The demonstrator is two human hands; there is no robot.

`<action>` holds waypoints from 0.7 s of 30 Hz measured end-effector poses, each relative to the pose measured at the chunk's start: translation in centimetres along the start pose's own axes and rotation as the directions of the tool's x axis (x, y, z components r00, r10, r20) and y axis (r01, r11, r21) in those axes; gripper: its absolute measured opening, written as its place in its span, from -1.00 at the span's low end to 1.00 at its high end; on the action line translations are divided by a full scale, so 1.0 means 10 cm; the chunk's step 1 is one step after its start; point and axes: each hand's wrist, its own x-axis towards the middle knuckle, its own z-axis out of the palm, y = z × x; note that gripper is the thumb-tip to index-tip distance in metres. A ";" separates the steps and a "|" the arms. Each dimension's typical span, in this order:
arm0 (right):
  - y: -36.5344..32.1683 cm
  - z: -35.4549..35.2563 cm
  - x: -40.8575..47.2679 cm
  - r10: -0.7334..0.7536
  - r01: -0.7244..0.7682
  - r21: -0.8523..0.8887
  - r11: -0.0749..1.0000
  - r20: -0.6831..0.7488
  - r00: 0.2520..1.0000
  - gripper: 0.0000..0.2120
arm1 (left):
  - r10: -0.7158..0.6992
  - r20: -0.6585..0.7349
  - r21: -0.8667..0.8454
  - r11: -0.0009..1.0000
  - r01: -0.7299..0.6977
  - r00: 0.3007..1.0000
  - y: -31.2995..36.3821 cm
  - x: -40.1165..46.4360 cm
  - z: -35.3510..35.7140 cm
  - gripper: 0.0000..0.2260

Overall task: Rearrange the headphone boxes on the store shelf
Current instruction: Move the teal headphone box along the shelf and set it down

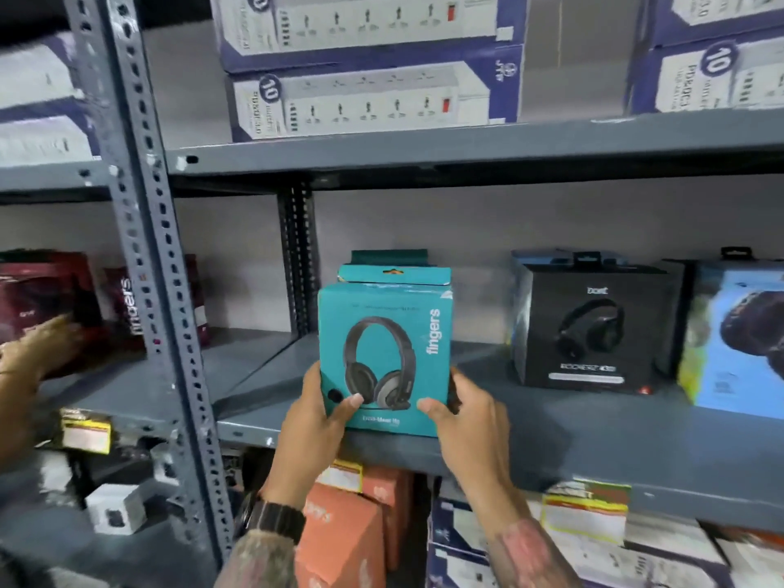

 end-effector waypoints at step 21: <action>-0.05 0.38 0.72 0.031 -0.040 0.063 0.997 0.142 0.989 -0.26 | -0.119 -0.092 0.011 0.993 0.120 0.989 -0.26 0.82 -0.12 -0.28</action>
